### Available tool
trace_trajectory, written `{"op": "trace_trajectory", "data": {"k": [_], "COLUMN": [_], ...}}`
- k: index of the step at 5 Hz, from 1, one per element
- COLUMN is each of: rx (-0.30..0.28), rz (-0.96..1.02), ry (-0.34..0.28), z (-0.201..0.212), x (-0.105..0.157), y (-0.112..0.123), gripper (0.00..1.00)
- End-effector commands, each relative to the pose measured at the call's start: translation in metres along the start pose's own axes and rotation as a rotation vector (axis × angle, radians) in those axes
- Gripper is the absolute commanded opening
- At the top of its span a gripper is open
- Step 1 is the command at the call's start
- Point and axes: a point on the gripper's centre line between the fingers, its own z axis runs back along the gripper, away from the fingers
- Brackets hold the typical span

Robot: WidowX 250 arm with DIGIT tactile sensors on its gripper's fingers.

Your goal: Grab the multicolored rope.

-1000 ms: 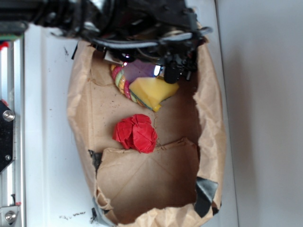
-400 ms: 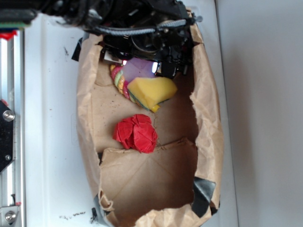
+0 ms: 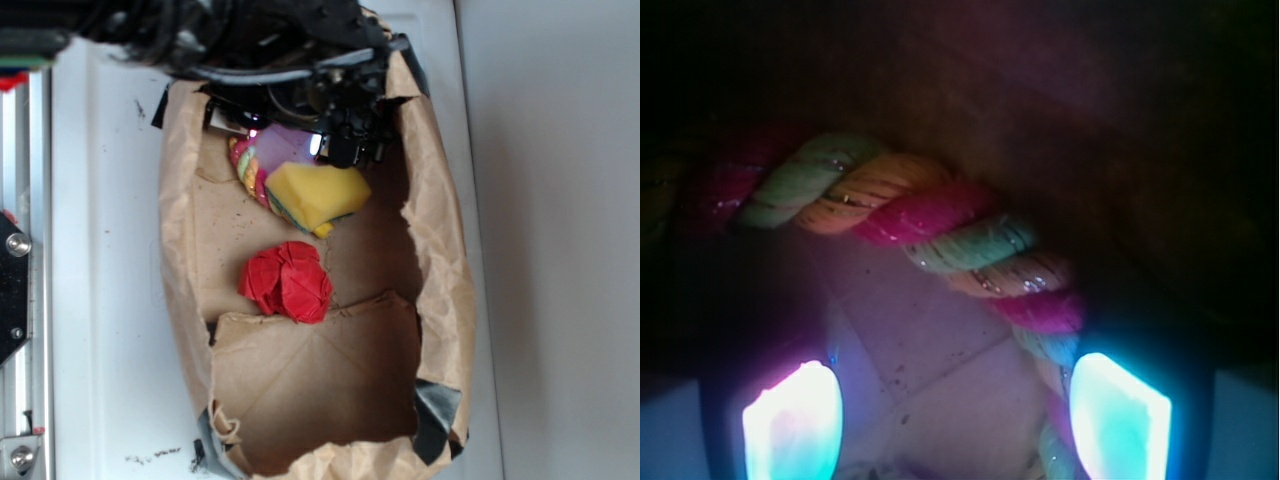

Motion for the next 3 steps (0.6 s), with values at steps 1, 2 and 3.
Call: {"op": "trace_trajectory", "data": {"k": [1,2,3], "rx": [-0.168,-0.180,-0.174], "rz": [-0.006,0.007,0.014], "ry": [-0.044,-0.064,-0.060], "z": [0.0397,0.0432,0.0434], "x": [-0.0218,-0.0221,-0.0190], "y": [0.0067,0.0033,0.0022], "gripper": [1.00,1.00,1.00]}}
